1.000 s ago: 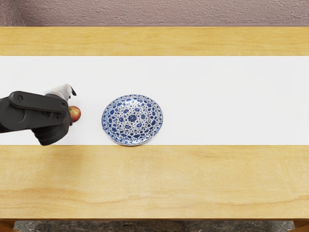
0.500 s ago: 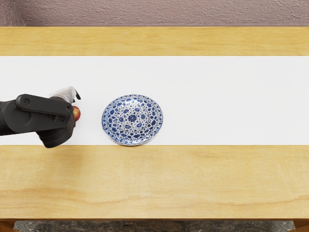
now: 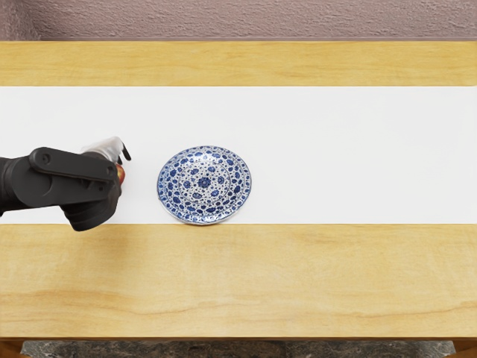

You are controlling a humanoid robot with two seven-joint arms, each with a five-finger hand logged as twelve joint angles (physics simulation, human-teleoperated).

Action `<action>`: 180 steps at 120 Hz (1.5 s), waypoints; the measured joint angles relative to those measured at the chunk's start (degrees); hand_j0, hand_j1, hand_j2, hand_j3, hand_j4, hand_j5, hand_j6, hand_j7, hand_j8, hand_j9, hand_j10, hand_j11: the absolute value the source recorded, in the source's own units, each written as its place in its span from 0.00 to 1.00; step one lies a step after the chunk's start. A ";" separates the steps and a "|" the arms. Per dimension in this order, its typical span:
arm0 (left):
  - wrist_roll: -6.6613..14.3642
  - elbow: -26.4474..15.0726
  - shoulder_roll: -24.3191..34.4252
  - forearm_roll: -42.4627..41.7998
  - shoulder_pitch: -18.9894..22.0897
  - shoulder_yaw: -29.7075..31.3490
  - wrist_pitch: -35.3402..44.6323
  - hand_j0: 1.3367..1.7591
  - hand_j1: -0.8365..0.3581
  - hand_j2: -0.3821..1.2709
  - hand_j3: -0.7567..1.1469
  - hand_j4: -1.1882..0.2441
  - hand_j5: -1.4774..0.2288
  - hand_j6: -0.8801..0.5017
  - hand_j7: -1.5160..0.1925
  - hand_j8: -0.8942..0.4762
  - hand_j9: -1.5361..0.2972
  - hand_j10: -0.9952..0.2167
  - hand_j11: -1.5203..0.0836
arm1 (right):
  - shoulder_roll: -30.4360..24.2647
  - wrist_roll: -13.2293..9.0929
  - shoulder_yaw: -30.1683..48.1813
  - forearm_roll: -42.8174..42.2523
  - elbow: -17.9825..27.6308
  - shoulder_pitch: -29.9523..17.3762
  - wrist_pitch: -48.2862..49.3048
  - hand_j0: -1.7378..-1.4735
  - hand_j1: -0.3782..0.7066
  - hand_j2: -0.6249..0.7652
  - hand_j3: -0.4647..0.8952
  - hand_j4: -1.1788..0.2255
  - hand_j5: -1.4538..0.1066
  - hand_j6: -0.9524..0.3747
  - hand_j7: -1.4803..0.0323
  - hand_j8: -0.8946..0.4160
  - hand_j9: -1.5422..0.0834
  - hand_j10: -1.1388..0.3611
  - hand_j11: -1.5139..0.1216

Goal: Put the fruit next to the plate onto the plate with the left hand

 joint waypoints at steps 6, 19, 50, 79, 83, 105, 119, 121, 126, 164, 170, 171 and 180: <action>0.00 -0.01 0.00 -0.01 -0.02 0.00 0.00 0.76 0.54 0.29 0.40 0.52 0.52 0.31 0.55 0.32 0.52 0.45 0.58 | 0.00 0.00 0.00 0.00 0.00 0.00 0.00 0.30 0.07 0.44 0.34 0.81 0.90 0.69 0.95 0.66 0.92 0.74 0.90; 0.00 -0.03 0.00 -0.02 -0.06 0.00 0.00 0.76 0.51 0.29 0.40 0.49 0.50 0.29 0.52 0.30 0.49 0.42 0.55 | 0.00 0.00 0.00 0.00 0.00 0.00 0.00 0.30 0.07 0.44 0.34 0.81 0.90 0.69 0.95 0.66 0.92 0.74 0.90; 0.03 -0.01 0.00 0.16 0.06 -0.01 -0.05 0.75 0.46 0.30 0.40 0.42 0.42 0.25 0.44 0.32 0.42 0.37 0.46 | 0.00 0.00 0.00 0.00 0.00 0.00 0.00 0.30 0.07 0.44 0.34 0.81 0.90 0.69 0.95 0.65 0.92 0.74 0.90; 0.03 -0.04 -0.03 0.36 0.07 0.00 0.02 0.74 0.44 0.44 0.40 0.33 0.33 0.24 0.35 0.31 0.32 0.31 0.35 | 0.00 0.00 0.00 0.00 0.00 0.00 0.00 0.30 0.07 0.44 0.34 0.81 0.90 0.69 0.95 0.65 0.92 0.74 0.90; 0.03 -0.08 -0.08 0.39 0.06 -0.01 -0.03 0.74 0.40 0.47 0.40 0.31 0.31 0.26 0.33 0.33 0.30 0.34 0.33 | 0.00 0.00 0.00 0.00 0.00 0.00 0.00 0.30 0.07 0.44 0.34 0.81 0.90 0.69 0.95 0.65 0.92 0.74 0.90; -0.01 -0.59 0.00 -0.08 -0.68 0.01 -0.20 0.74 0.34 0.60 0.40 0.28 0.22 0.32 0.26 0.39 0.24 0.38 0.26 | 0.00 0.00 0.00 0.00 0.00 0.00 0.00 0.30 0.07 0.44 0.34 0.81 0.90 0.69 0.95 0.65 0.92 0.74 0.90; -0.08 -1.23 0.43 -0.58 -2.32 0.04 -0.24 0.74 0.38 0.55 0.40 0.27 0.19 0.32 0.24 0.38 0.23 0.37 0.24 | 0.00 0.00 0.00 0.00 0.00 -0.01 0.00 0.30 0.07 0.44 0.34 0.81 0.90 0.69 0.95 0.66 0.92 0.74 0.90; -0.09 -1.33 0.48 -0.75 -2.76 0.07 -0.29 0.74 0.38 0.55 0.40 0.26 0.19 0.32 0.24 0.38 0.23 0.37 0.24 | 0.00 0.00 0.00 0.00 0.00 0.00 0.00 0.30 0.07 0.44 0.34 0.81 0.90 0.69 0.95 0.66 0.92 0.74 0.90; -0.10 -1.61 0.52 -1.31 -4.13 0.13 -0.92 0.74 0.39 0.54 0.40 0.26 0.18 0.32 0.23 0.38 0.22 0.37 0.23 | 0.00 0.00 0.00 0.00 0.00 0.00 0.00 0.30 0.07 0.44 0.34 0.81 0.90 0.69 0.95 0.66 0.92 0.74 0.90; -0.12 -5.19 0.58 -7.70 -14.35 0.10 -10.86 0.74 0.44 0.50 0.40 0.25 0.17 0.30 0.20 0.38 0.21 0.35 0.22 | 0.00 0.00 0.00 0.00 0.00 0.00 0.00 0.30 0.07 0.44 0.34 0.81 0.90 0.69 0.95 0.65 0.92 0.74 0.90; -0.12 -5.60 0.37 -8.82 -16.02 0.00 -12.33 0.74 0.45 0.51 0.40 0.24 0.17 0.30 0.20 0.36 0.21 0.34 0.21 | 0.00 0.00 0.00 0.00 0.00 0.00 0.00 0.30 0.07 0.44 0.34 0.81 0.90 0.69 0.95 0.65 0.92 0.74 0.90; -0.12 -5.66 0.32 -9.10 -16.41 -0.01 -12.60 0.74 0.46 0.51 0.40 0.24 0.17 0.30 0.20 0.36 0.21 0.34 0.21 | 0.00 0.00 0.00 0.00 0.00 0.00 0.00 0.30 0.07 0.44 0.34 0.81 0.90 0.69 0.95 0.66 0.92 0.74 0.90; -0.13 -6.04 0.04 -11.03 -19.10 -0.28 -14.98 0.74 0.50 0.46 0.40 0.24 0.17 0.27 0.20 0.35 0.20 0.33 0.22 | 0.00 0.00 0.00 0.00 0.00 0.00 0.00 0.30 0.07 0.44 0.34 0.81 0.90 0.69 0.95 0.65 0.92 0.74 0.90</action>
